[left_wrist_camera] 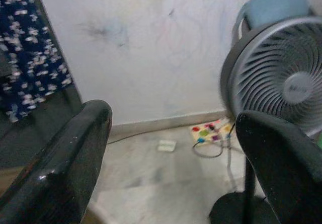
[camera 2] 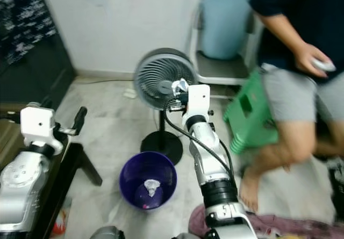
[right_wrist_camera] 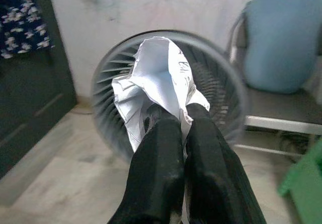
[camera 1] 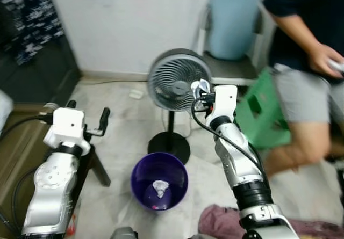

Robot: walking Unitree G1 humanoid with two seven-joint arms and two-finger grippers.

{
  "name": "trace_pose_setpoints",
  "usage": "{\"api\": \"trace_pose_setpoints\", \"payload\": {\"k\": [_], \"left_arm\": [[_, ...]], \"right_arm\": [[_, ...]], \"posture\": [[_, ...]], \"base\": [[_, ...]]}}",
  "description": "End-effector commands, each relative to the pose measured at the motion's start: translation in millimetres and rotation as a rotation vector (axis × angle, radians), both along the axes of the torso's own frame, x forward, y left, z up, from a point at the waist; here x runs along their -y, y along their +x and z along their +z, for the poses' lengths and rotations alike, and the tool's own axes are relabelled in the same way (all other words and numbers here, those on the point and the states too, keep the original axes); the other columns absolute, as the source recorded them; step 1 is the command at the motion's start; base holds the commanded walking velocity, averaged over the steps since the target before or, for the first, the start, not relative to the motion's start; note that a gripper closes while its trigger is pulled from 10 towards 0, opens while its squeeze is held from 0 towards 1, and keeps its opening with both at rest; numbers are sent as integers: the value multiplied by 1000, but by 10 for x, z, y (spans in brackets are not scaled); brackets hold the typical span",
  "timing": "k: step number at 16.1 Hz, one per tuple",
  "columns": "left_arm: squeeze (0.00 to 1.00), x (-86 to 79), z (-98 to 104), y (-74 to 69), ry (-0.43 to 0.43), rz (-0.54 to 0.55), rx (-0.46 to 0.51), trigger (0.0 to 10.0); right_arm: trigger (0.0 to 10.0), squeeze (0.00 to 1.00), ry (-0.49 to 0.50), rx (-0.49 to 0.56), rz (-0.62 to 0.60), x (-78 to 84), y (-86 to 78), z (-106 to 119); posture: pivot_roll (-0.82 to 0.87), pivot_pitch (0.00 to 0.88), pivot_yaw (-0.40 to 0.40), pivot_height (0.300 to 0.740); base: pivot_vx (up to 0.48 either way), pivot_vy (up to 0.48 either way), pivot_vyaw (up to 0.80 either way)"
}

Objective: Clean up the room

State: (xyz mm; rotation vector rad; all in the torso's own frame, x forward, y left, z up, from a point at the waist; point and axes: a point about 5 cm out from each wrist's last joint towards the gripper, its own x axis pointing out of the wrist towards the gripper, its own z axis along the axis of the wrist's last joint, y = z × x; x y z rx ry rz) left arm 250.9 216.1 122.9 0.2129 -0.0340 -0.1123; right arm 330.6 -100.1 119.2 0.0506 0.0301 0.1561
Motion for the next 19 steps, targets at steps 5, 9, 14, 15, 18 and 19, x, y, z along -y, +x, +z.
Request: {"api": "trace_pose_setpoints", "payload": {"k": [5,9,14,15,18,19], "left_arm": [[0,170,78,-64,132,-259,7,10000],[0,249,176,-20,124,-375,16,10000],[0,379,232,-152,186,-537,-10,10000],[0,398,220,-185,181,-547,-17,10000],[0,467,236,-336,219,-577,-32,10000],[0,485,236,-333,220,-570,-34,10000]], "right_arm": [[10000,0,67,-199,-51,-111,-18,-245],[10000,0,42,-302,-122,-34,2,-364],[10000,0,-81,-396,-119,-143,-48,-586],[10000,0,-69,-412,-115,-172,-54,-619],[10000,0,-93,-450,-100,-335,-112,-734],[10000,0,-97,-466,-103,-363,-122,-766]], "posture": [[17,0,-43,740],[18,0,-28,740],[47,0,4,740],[50,11,10,740],[76,86,56,740],[79,92,59,740]], "base": [[0,0,425],[0,0,0],[0,0,0],[0,0,0],[0,0,0],[0,0,0]]}}
